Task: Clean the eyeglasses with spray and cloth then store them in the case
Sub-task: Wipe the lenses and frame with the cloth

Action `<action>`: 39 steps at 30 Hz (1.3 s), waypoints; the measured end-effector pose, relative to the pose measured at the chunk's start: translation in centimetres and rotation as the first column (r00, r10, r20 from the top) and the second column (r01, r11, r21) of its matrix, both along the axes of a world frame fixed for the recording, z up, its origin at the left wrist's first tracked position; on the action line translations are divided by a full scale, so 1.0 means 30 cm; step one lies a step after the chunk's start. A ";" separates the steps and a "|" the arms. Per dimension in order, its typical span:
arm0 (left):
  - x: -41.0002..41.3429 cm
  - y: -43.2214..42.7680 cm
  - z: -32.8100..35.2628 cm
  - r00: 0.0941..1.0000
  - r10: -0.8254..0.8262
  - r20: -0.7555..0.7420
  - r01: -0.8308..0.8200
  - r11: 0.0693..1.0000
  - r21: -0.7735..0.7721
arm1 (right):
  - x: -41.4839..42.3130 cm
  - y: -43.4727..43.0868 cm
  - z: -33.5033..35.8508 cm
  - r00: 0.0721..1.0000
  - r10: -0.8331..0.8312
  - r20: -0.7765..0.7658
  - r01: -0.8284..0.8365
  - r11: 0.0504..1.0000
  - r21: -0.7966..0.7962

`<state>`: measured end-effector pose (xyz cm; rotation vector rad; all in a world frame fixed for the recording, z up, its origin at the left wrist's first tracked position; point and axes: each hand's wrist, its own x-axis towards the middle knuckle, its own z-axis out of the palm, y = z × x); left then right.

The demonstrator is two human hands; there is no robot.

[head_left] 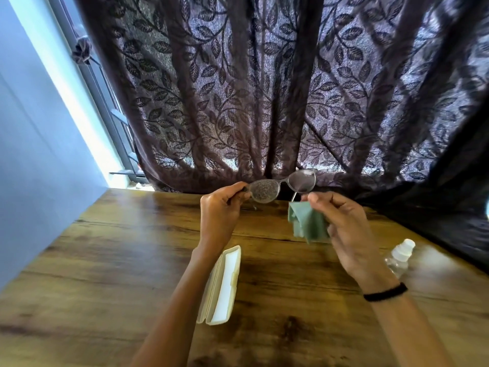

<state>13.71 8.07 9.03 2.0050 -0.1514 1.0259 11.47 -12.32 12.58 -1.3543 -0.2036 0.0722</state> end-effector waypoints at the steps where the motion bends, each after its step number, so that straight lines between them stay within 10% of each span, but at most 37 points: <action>1: -0.002 -0.006 0.007 1.000 -0.006 0.008 0.006 1.000 0.013 | -0.004 0.006 0.015 0.999 0.007 0.034 -0.010 0.996 0.084; 5: -0.018 -0.021 0.041 0.999 -0.012 0.046 0.009 0.999 0.047 | 0.002 0.042 0.051 0.987 -0.095 0.127 0.056 0.957 0.285; 8: -0.029 -0.028 0.073 0.998 -0.009 0.063 0.004 0.997 0.071 | 0.003 0.074 0.061 0.897 -0.233 0.375 0.245 0.969 0.017; 13: -0.046 -0.047 0.102 0.995 -0.032 0.092 0.026 0.998 0.057 | -0.007 0.146 0.034 0.542 -0.114 0.833 0.653 0.681 -0.332; 20: -0.058 -0.061 0.117 0.990 0.023 0.140 -0.036 0.995 0.097 | -0.051 0.188 0.015 0.422 0.190 0.887 0.744 0.487 -0.458; 27: -0.050 -0.053 0.123 0.985 -0.026 0.173 0.006 0.993 0.118 | -0.014 0.118 0.046 0.450 -0.015 0.893 0.761 0.530 -0.375; 35: -0.053 -0.079 0.126 0.977 -0.018 0.212 -0.005 0.994 0.110 | -0.031 0.167 0.038 0.417 0.247 0.875 0.741 0.464 -0.484; 39: -0.055 -0.073 0.115 0.968 -0.025 0.249 0.001 0.995 0.098 | -0.015 0.119 0.030 0.437 0.124 0.891 0.769 0.462 -0.442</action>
